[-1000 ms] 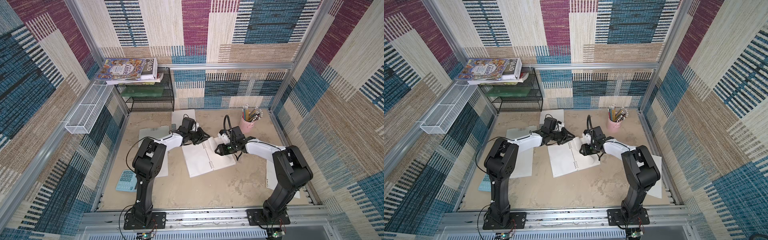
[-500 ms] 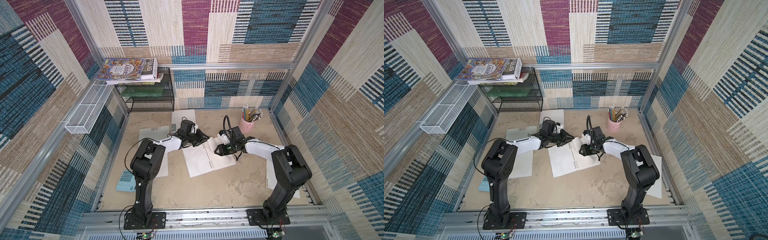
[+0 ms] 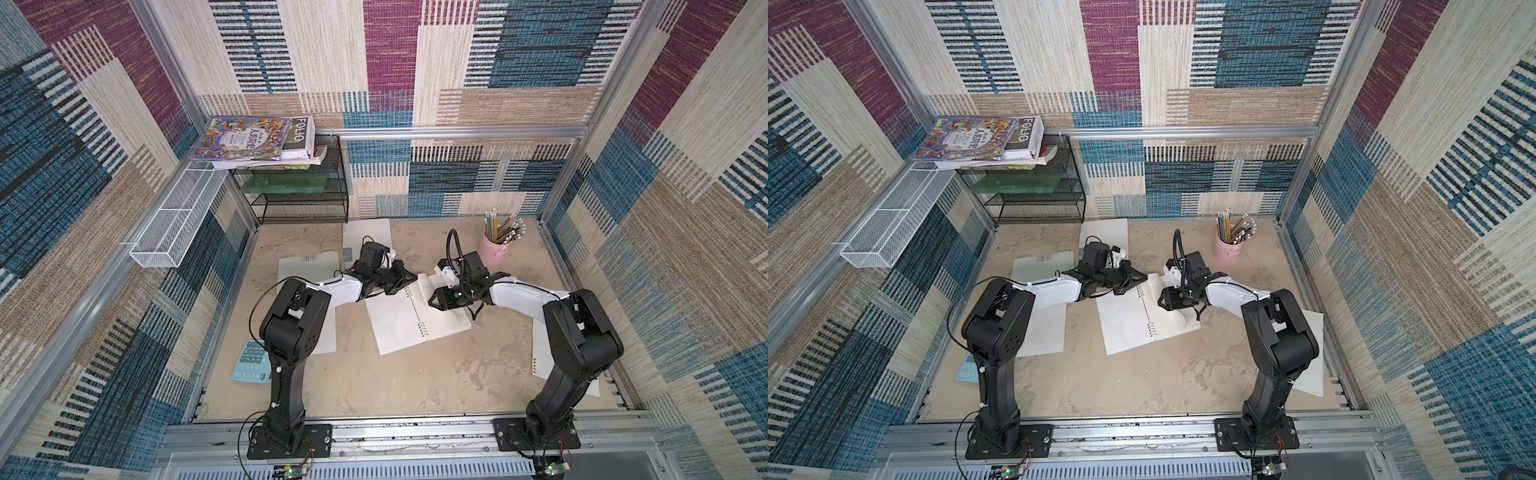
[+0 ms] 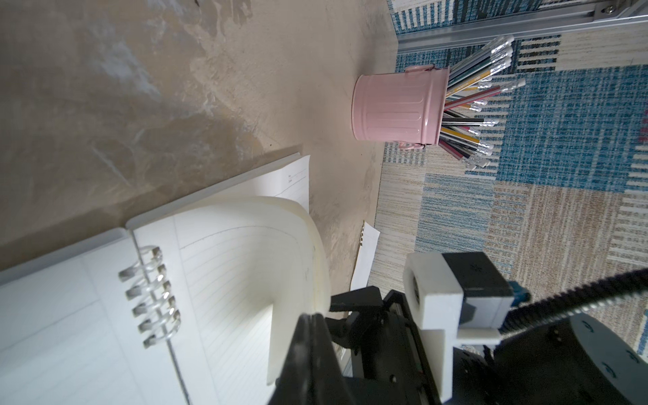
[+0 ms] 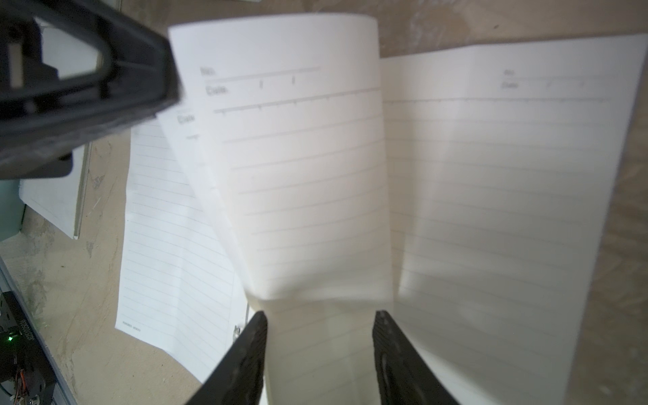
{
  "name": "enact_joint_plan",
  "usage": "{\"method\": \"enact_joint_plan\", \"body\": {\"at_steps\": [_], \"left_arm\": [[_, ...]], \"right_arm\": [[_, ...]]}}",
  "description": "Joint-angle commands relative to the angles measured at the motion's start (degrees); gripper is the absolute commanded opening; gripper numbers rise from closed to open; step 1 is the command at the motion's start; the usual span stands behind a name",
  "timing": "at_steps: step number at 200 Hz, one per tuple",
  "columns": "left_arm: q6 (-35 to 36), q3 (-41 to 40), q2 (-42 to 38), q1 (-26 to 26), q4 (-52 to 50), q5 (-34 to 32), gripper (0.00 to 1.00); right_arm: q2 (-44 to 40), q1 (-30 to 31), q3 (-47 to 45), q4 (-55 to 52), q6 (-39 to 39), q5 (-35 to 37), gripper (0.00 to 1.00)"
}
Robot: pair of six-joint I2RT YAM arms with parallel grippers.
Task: Tear off pages from different notebooks
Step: Tear off the paper from the notebook.
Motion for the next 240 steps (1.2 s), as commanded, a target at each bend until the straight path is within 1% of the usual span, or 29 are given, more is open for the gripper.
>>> {"method": "enact_joint_plan", "body": {"at_steps": [1, 16, 29, 52, 70, 91, 100, 133, 157, 168, 186, 212, 240], "left_arm": [[0.45, 0.29, -0.58, -0.06, 1.80, 0.86, 0.00], [1.14, 0.94, -0.67, -0.02, 0.91, 1.06, 0.00], [2.21, 1.52, -0.80, 0.02, -0.22, 1.33, 0.00], [4.56, 2.65, -1.07, 0.02, -2.53, 2.05, 0.00], [6.16, 3.21, -1.39, 0.02, -3.93, 2.50, 0.00], [7.76, 2.65, -2.05, 0.45, -4.65, 3.80, 0.00], [8.71, 2.05, -2.53, 0.72, -5.13, 4.27, 0.00], [11.35, 0.01, -4.30, 1.90, -7.44, 4.80, 0.00], [11.71, -2.15, -5.52, 2.90, -6.38, 6.23, 0.00], [12.44, -3.16, -6.24, 3.35, -6.67, 6.74, 0.00], [14.84, -4.15, -7.30, 3.94, -8.95, 8.12, 0.00], [17.16, -7.29, -9.03, 5.50, -11.46, 9.06, 0.00], [17.45, -11.05, -10.11, 7.58, -11.17, 9.96, 0.00]], "right_arm": [[-0.18, -0.02, 0.58, -0.54, -0.20, -0.46, 0.53], [-1.31, 0.00, 1.36, -1.73, -0.08, -0.28, 0.59], [-3.14, -0.32, 1.88, -2.47, 0.51, -0.48, 0.67], [-5.64, -2.03, 2.22, -1.57, 1.79, -3.75, 0.78], [-4.09, -4.47, 2.51, -1.31, 2.25, -6.16, 0.81], [-1.36, -8.00, 0.55, 1.92, 4.06, -14.22, 0.81], [-0.40, -8.45, 0.37, 2.65, 4.14, -16.13, 0.80], [-0.09, -8.19, 0.45, 3.25, 4.20, -15.67, 0.78], [0.16, -8.27, 0.96, 3.00, 4.09, -15.14, 0.73], [0.50, -8.21, 1.25, 2.53, 3.63, -15.48, 0.69], [0.91, -8.19, 1.38, 2.60, 3.53, -15.14, 0.65], [2.68, -8.19, 2.86, 1.74, 3.14, -14.51, 0.52], [4.17, -8.12, 3.78, 1.57, 3.41, -14.59, 0.52]]}}
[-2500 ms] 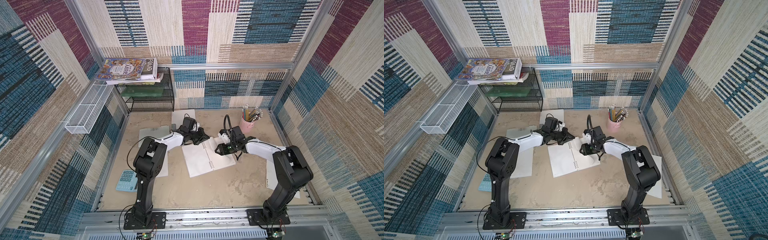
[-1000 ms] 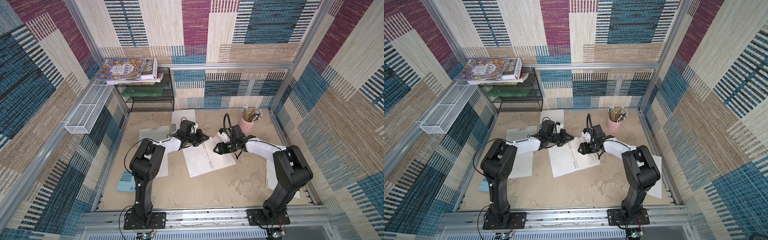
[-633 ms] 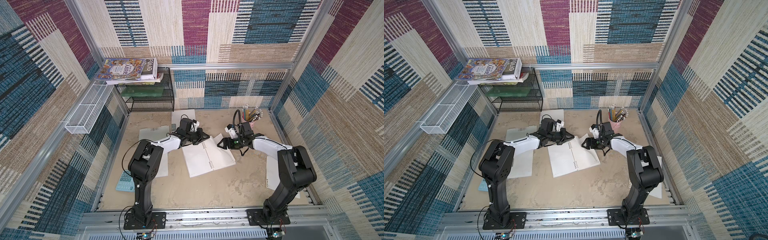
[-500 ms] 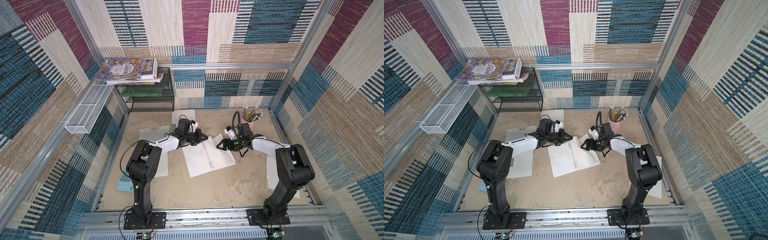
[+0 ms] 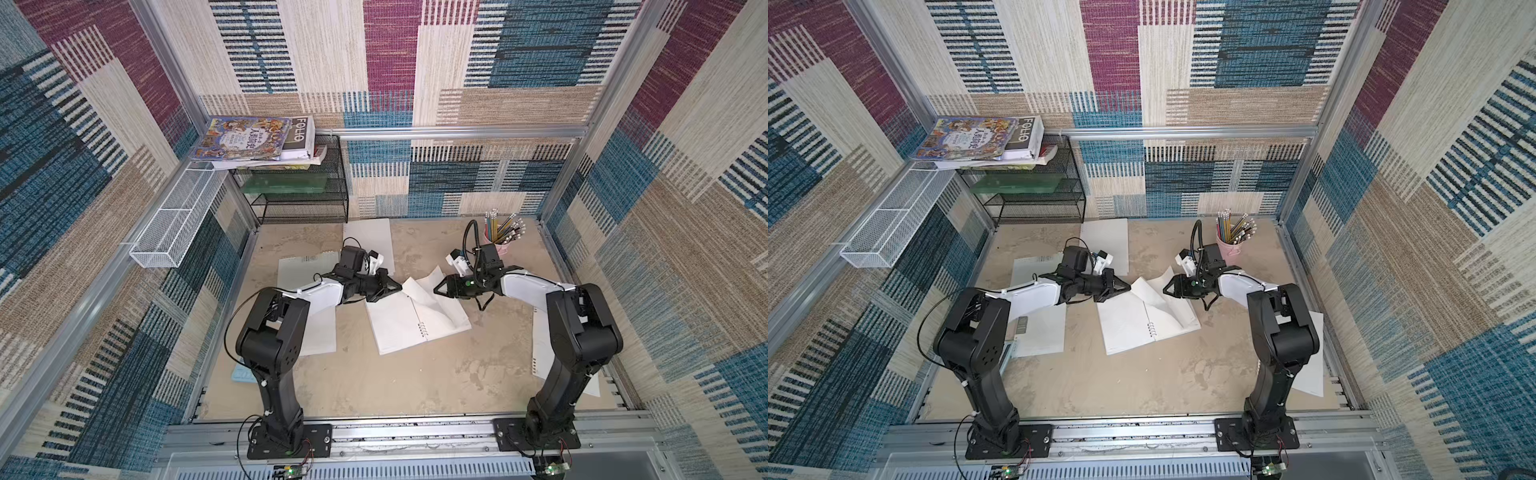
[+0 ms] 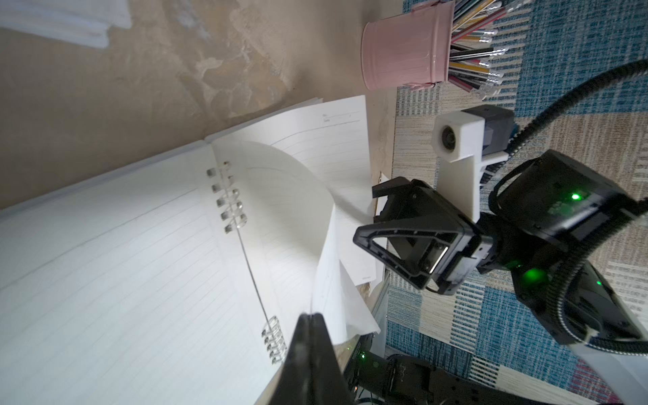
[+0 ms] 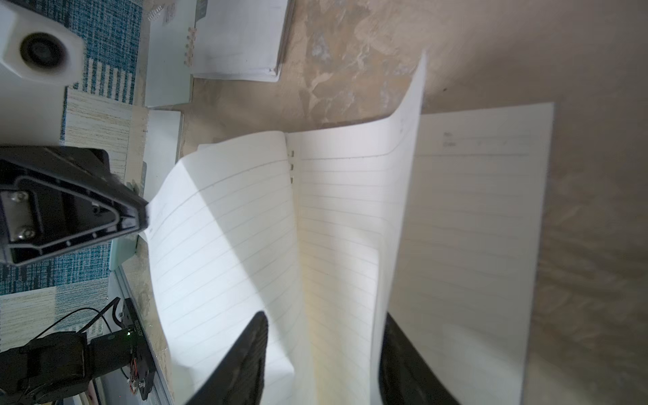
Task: Tear off pages from different notebooks
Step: Tear off the paper from the notebook.
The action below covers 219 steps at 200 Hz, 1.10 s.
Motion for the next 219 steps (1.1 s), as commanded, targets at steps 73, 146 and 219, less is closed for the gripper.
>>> {"method": "enact_joint_plan", "body": {"at_steps": [73, 146, 219], "left_arm": [[6.54, -6.03, -5.93, 6.85, -8.64, -0.60, 0.06], [2.91, -11.97, -14.70, 11.73, -11.70, -9.67, 0.56], [1.33, -9.89, -23.69, 11.86, -14.76, -14.82, 0.75]], "right_arm": [[3.07, 4.11, 4.89, -6.83, -2.81, 8.39, 0.34], [-1.04, 10.04, 6.54, -8.51, -6.44, 14.93, 0.11], [-6.01, 19.74, 6.67, -8.41, -12.92, 15.38, 0.08]]}}
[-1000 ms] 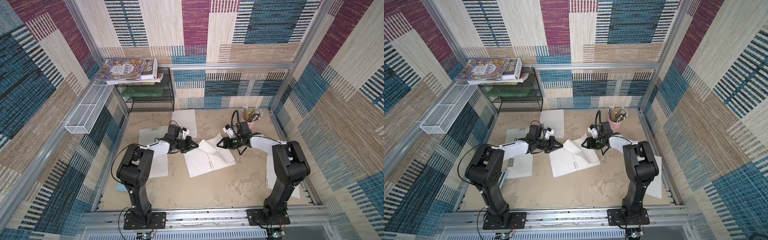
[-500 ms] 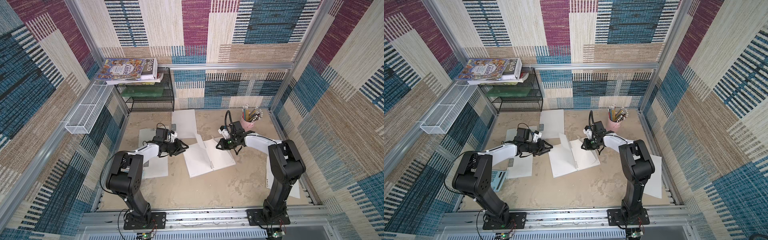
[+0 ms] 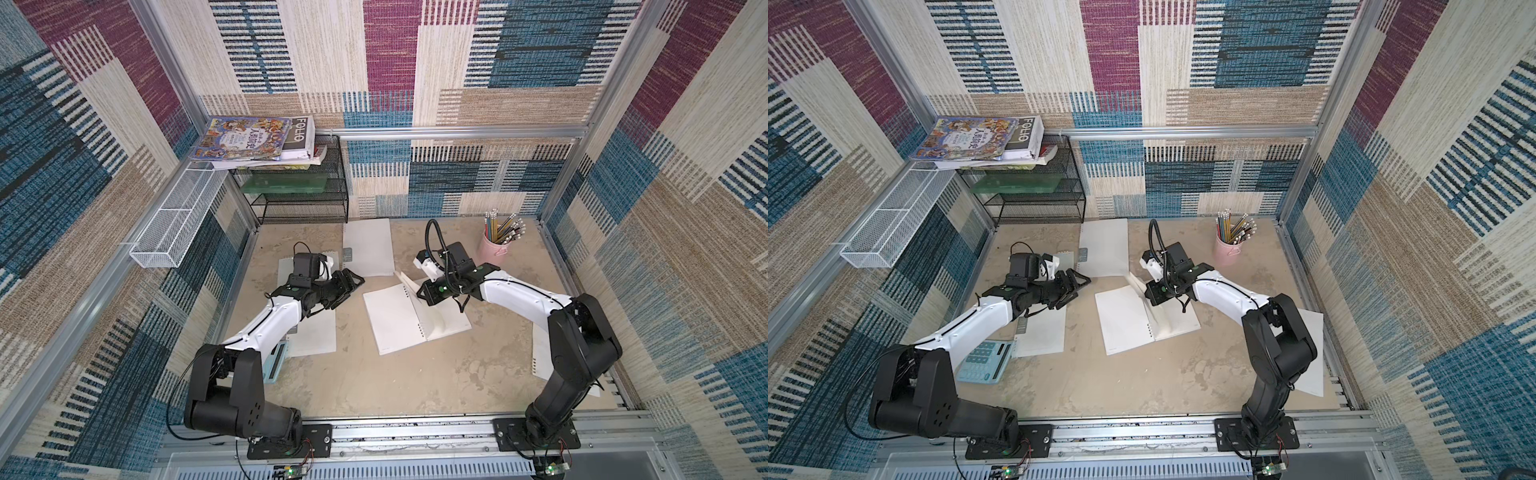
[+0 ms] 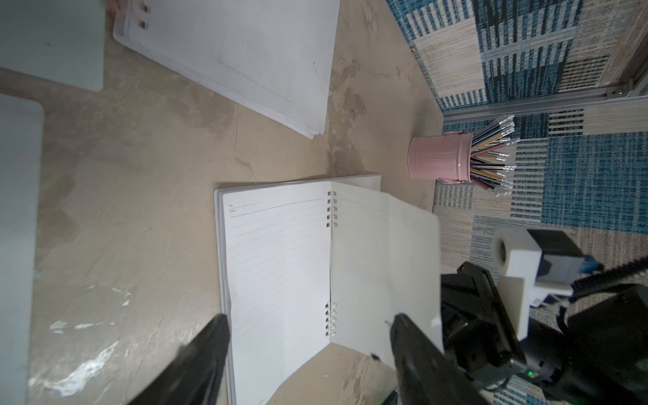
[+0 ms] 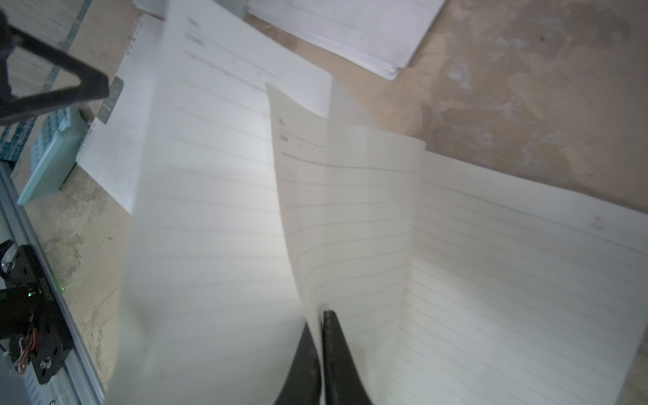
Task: Tear off pages from different notebooks
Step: Tear off the paper from the notebook.
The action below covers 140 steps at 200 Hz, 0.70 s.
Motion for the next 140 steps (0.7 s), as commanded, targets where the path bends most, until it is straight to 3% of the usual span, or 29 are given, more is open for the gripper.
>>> {"method": "enact_joint_plan", "body": {"at_steps": [1, 28, 56, 98, 140], "left_arm": [[-0.29, 0.49, 0.10, 0.11, -1.05, -0.54, 0.75], [-1.94, -0.59, 0.23, -0.20, 3.19, 0.99, 0.78], [0.14, 1.34, 0.14, -3.00, 1.30, 0.22, 0.76], [2.04, 4.16, 0.52, -8.09, 1.90, -0.19, 0.67], [1.00, -0.63, 4.22, -10.33, 6.15, 2.99, 0.62]], "right_arm": [[-0.83, 2.34, 0.53, -0.61, -3.59, -0.53, 0.08], [0.37, 4.86, 1.82, -2.63, -4.06, 1.69, 0.07], [0.48, 4.17, 0.58, -2.16, -2.88, 4.04, 0.00], [-0.07, 5.24, -1.45, 3.05, -2.40, -6.13, 0.00], [0.78, 3.80, -5.24, 13.48, 5.64, -11.77, 0.00]]}}
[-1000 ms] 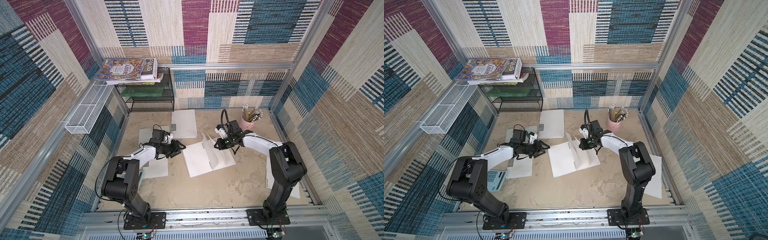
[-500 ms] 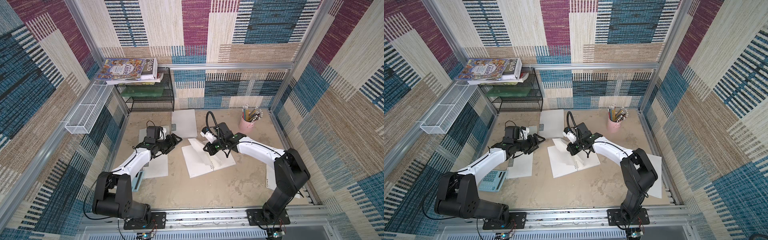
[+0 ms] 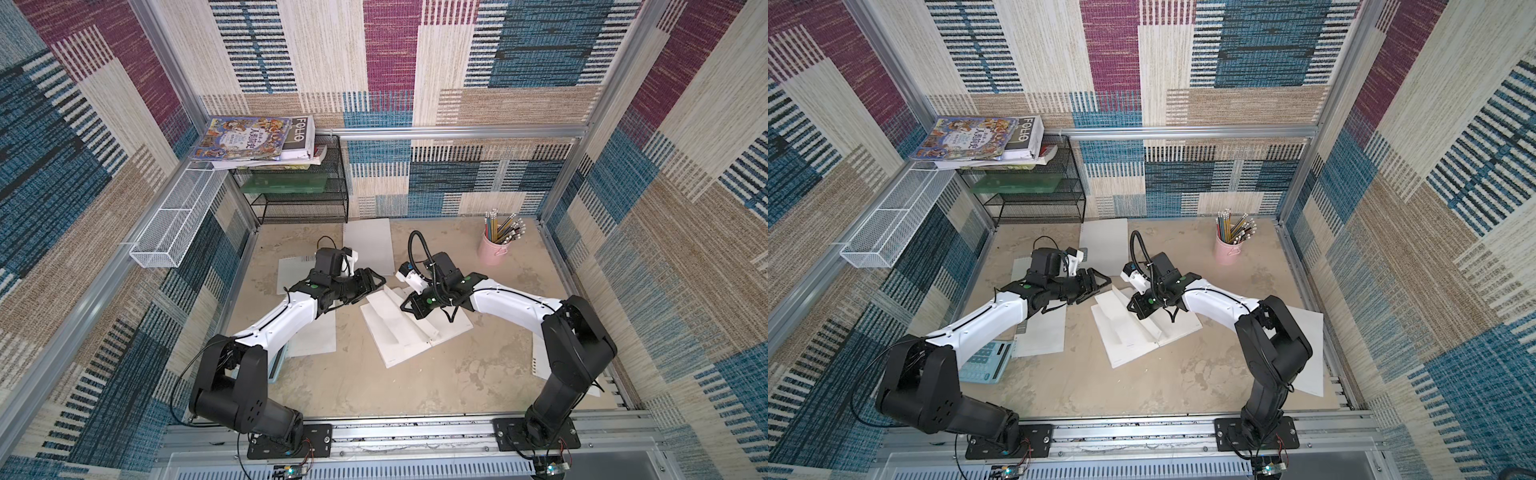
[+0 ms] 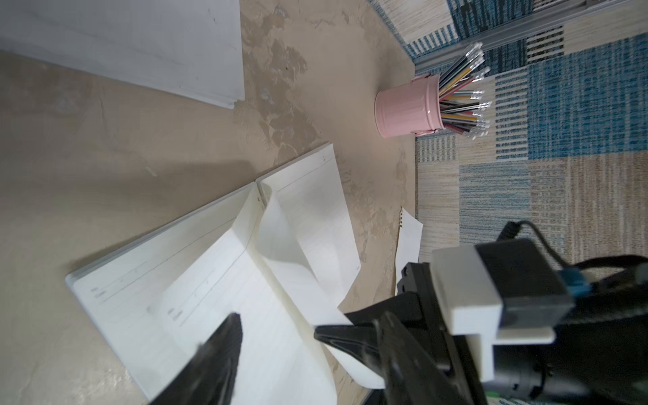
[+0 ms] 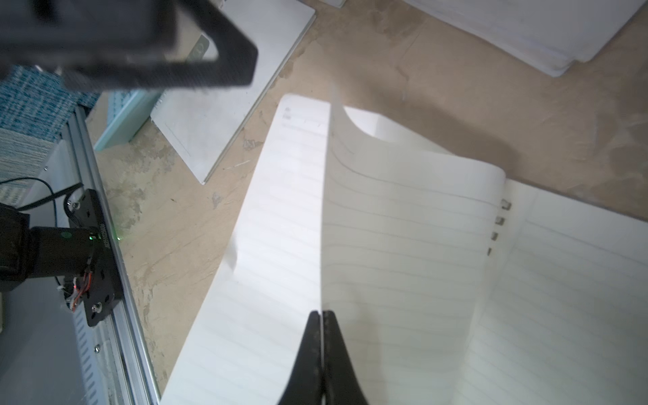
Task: Tear off pages from different notebooks
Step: Tear off the paper from the notebook.
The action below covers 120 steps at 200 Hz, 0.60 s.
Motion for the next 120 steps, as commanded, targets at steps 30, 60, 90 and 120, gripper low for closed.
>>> {"method": "enact_joint_plan", "body": {"at_steps": [30, 60, 90, 120], "left_arm": [[-1.38, -5.88, 0.93, -0.95, 7.24, 4.13, 0.51], [7.08, 1.67, 5.56, -6.16, -2.56, 4.19, 0.51], [7.66, 2.18, 10.98, -8.17, -3.45, 5.31, 0.60], [5.99, 2.64, 13.99, -8.80, -2.56, 4.43, 0.59]], "right_arm": [[0.23, -1.97, -3.32, 10.43, 7.49, -4.70, 0.00], [-0.45, -3.74, -4.80, 13.24, 9.68, -7.33, 0.00], [-3.09, -6.46, -6.53, 13.69, 10.61, -7.41, 0.00], [-4.95, -9.15, -8.01, 12.39, 10.52, -6.52, 0.00]]}}
